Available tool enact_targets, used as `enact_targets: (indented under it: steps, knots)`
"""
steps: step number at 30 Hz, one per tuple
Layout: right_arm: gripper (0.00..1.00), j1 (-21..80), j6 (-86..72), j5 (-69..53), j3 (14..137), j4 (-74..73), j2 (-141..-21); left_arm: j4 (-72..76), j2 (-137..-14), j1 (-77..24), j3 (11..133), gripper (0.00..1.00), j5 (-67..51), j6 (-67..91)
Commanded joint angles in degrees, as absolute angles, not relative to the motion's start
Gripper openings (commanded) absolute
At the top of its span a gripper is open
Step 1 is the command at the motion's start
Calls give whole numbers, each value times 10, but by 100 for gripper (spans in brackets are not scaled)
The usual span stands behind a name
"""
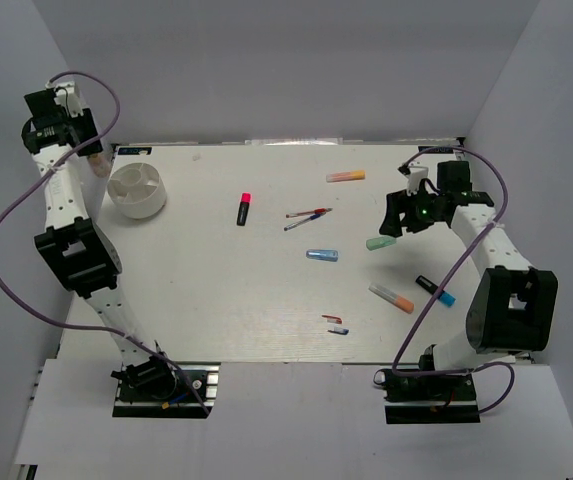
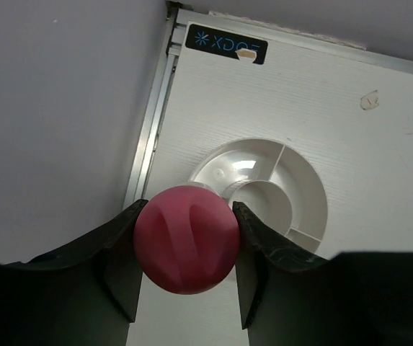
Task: Sort the stationery into containers
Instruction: Place the stationery into the container
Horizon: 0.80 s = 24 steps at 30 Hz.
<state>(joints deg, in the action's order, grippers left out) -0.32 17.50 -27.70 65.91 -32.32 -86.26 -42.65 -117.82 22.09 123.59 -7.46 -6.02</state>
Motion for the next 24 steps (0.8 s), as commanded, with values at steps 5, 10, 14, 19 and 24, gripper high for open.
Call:
enact_targets:
  steps: [5,10,14,19,24]
  knots:
    - [77,-2,166,-291,672,-298,-881,-418,-1156,208,1240,1,-142,-67]
    - [77,15,170,-292,674,-297,-886,-397,-1136,202,1202,1,-159,-62]
    - [77,15,168,-293,682,-301,-893,-415,-1153,202,1215,2,-175,-57]
    - [77,15,168,-289,679,-300,-892,-400,-1142,202,1190,2,-176,-59]
    - [77,15,167,-291,680,-300,-895,-396,-1146,202,1174,2,-186,-56]
